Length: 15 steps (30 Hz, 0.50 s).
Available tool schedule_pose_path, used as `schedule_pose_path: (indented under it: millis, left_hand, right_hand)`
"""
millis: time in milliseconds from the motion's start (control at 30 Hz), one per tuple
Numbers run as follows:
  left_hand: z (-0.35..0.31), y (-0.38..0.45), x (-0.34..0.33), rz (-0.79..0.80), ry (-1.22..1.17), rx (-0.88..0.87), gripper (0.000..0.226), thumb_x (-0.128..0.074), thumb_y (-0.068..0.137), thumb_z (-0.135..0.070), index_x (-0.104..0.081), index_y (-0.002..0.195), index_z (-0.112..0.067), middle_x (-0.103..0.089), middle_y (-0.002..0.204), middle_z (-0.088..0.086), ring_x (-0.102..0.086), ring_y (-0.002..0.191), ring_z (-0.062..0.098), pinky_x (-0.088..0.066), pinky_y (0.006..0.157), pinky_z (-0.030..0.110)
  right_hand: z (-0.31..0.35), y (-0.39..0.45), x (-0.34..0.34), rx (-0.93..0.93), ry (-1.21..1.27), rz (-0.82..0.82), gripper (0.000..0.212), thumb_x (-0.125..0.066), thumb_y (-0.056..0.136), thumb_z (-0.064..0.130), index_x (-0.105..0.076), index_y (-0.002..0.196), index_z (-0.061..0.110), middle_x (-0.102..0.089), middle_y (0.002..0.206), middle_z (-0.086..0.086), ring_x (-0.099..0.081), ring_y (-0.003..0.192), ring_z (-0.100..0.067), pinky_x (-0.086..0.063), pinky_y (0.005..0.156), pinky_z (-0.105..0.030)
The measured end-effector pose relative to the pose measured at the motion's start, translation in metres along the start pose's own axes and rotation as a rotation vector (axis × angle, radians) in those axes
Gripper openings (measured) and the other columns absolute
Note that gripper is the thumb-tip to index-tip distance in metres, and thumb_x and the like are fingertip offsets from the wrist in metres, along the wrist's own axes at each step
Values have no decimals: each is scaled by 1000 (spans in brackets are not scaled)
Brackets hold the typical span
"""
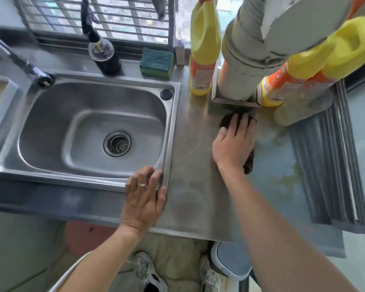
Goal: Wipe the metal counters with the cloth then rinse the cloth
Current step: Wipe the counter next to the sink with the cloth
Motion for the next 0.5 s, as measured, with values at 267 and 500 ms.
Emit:
schedule_pose_path:
  millis: [267,500]
  left_hand:
    - [4,-1,-4,21,-25,-23,39,-45,97,-36,-60,126,-13,-54,132,11,-51,118,33,-41,103,49]
    - [1,-6,-2,-71,22,-49,40,-39,100,-32,-63,124,-12,-56,129,14,-57,119,37,-39,104,50]
  right_hand:
    - [124,-42,-44,357,123,105,56,-46,99,32,-47,152,15,-40,162,-6,-30,153,-30,-20,126,-48]
    - [33,-5,-17,365,-63,156,58,-26,103,40,-35,158,23,-28,168,-2,-19,156,-26,-15,126,-55]
Point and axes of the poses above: each hand's wrist, its own y-axis towards the middle knuckle, its own x-axis out of the back of the hand, z = x × y, the point moved 8 cm from there along y, towards the middle knuckle
